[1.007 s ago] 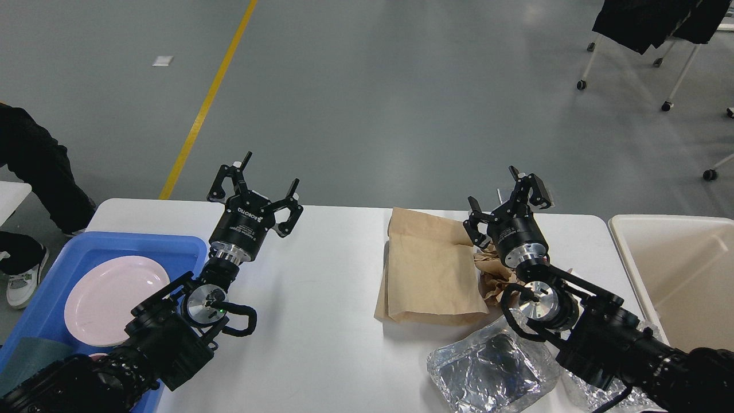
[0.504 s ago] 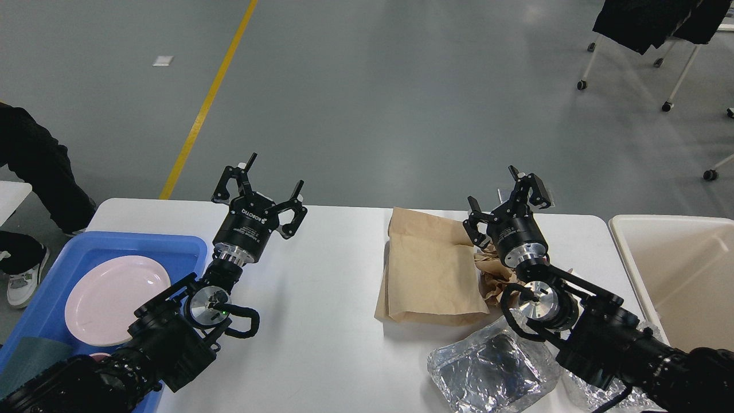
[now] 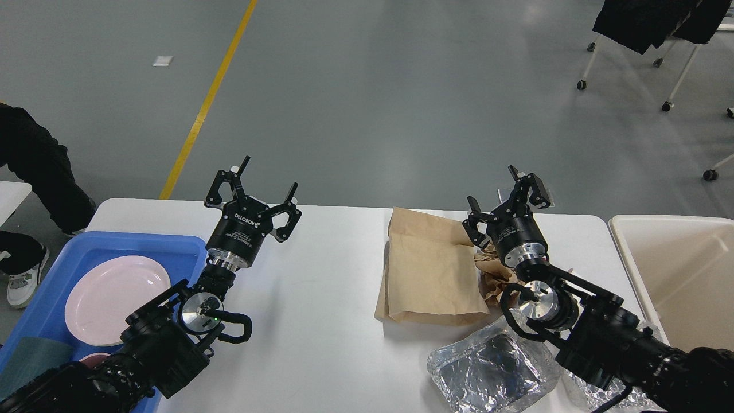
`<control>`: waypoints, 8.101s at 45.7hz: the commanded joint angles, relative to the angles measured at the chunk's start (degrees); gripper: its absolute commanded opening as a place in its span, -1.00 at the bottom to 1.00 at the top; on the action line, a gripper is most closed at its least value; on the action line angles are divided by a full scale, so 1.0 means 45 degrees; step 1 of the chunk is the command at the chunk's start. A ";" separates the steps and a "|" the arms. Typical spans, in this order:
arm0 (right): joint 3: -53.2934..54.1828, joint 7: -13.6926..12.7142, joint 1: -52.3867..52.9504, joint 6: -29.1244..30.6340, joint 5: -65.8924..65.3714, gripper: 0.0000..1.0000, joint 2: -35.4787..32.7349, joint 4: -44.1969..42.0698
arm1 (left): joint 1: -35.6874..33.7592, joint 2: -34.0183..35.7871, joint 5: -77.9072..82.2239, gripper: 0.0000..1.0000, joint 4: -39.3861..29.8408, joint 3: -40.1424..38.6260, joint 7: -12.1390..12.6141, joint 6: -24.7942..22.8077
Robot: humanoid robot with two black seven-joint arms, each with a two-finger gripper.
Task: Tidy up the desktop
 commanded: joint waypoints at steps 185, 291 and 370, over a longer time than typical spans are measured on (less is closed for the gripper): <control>-0.3317 -0.0066 0.4881 -0.0203 0.0020 1.00 0.0430 -0.4646 | -0.1226 0.0607 0.0245 0.94 0.2756 0.0074 -0.1528 0.1740; -2.3086 -0.4714 2.0566 0.5813 -0.3829 1.00 -0.3830 1.2364 | -0.1226 0.0607 0.0245 0.93 0.2736 0.0074 -0.1509 0.1701; -2.3417 -0.5261 1.3360 -0.4714 0.3223 1.00 0.4472 0.8791 | -0.1226 0.0607 0.0245 0.93 0.2736 0.0074 -0.1509 0.1701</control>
